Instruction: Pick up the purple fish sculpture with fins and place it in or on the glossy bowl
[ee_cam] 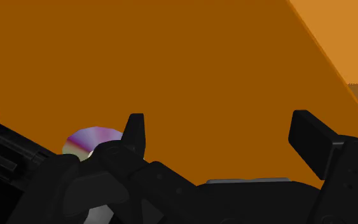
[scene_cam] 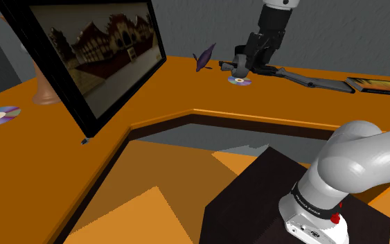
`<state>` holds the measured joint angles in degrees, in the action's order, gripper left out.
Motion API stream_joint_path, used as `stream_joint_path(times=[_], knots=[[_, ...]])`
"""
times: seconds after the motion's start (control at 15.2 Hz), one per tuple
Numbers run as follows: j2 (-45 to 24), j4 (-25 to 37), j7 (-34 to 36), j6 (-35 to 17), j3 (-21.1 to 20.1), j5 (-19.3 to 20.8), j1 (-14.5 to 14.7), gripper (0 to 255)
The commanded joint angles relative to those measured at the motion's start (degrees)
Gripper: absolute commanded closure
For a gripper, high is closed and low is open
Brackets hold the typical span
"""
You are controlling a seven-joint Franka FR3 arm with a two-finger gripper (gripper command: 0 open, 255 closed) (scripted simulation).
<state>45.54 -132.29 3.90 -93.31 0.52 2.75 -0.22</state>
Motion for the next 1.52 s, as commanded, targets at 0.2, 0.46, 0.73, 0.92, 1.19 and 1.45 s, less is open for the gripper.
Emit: stream_joint_path(times=[0.2, 0.46, 0.73, 0.92, 1.19, 1.45], knots=[[-3.73, -0.27, 6.18, -7.09, -1.44, -1.17, -1.7, 0], [-9.41, 0.6, 14.26, -16.04, -3.3, -2.01, -4.2, 0], [-15.59, 2.77, 22.38, -24.13, -5.0, -1.91, -6.92, 0], [-20.37, 5.14, 28.61, -29.5, -6.16, -1.18, -9.09, 0], [-26.73, 9.16, 37.25, -35.61, -7.49, 0.7, -12.11, 0], [-32.93, 13.95, 46.33, -40.48, -8.43, 3.63, -15.04, 0]])
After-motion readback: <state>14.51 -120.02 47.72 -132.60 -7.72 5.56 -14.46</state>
